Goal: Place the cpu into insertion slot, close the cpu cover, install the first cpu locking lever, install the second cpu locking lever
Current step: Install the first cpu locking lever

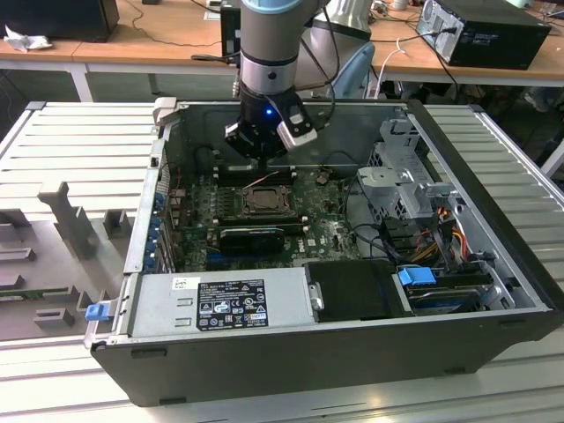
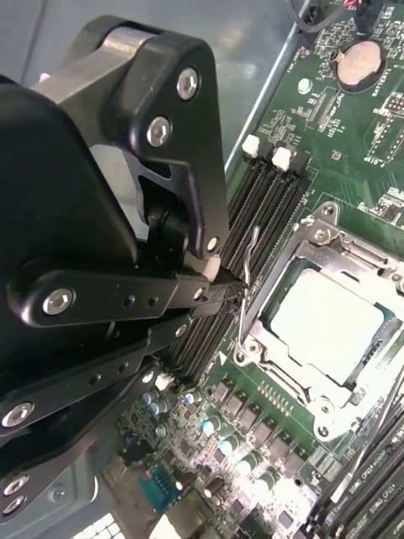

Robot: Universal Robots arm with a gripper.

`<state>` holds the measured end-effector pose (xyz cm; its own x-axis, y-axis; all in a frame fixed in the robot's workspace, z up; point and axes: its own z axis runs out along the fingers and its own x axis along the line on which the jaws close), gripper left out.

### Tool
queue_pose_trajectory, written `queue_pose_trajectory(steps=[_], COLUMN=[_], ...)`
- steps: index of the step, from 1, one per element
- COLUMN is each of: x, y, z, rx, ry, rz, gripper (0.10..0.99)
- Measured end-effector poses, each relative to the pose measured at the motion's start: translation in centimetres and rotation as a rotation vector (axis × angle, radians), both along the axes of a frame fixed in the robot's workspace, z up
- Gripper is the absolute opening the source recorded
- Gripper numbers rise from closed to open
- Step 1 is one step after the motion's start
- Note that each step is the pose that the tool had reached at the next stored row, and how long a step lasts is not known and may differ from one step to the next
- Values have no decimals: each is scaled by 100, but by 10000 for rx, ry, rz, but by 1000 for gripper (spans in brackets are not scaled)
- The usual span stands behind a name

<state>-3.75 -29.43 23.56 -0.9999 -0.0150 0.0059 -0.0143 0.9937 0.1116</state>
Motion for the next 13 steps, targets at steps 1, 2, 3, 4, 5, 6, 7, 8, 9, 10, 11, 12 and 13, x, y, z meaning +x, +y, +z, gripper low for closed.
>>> queue_pose_trajectory(steps=[1,2,3,4,5,6,7,8,9,10,11,12,13], x=[1,2,8,19,34,53,62,68,72,76,85,91,94], y=[1,3,6,9,15,25,31,35,39,40,42,43,43], z=[-2,-9,-18,-29,-42,-59,-68,-75,-81,-85,-91,-96,-99], rx=[10,21,22,21,19,21,20,20,23,31,34,36,35], ry=[-61,-89,-90,-88,-88,-89,-88,-88,-90,-89,-89,-89,-88], rz=[35,77,99,110,118,124,125,126,130,144,178,196,203], gripper=[106,106,106,106,106,106,106,106,106,106,106,106,106])
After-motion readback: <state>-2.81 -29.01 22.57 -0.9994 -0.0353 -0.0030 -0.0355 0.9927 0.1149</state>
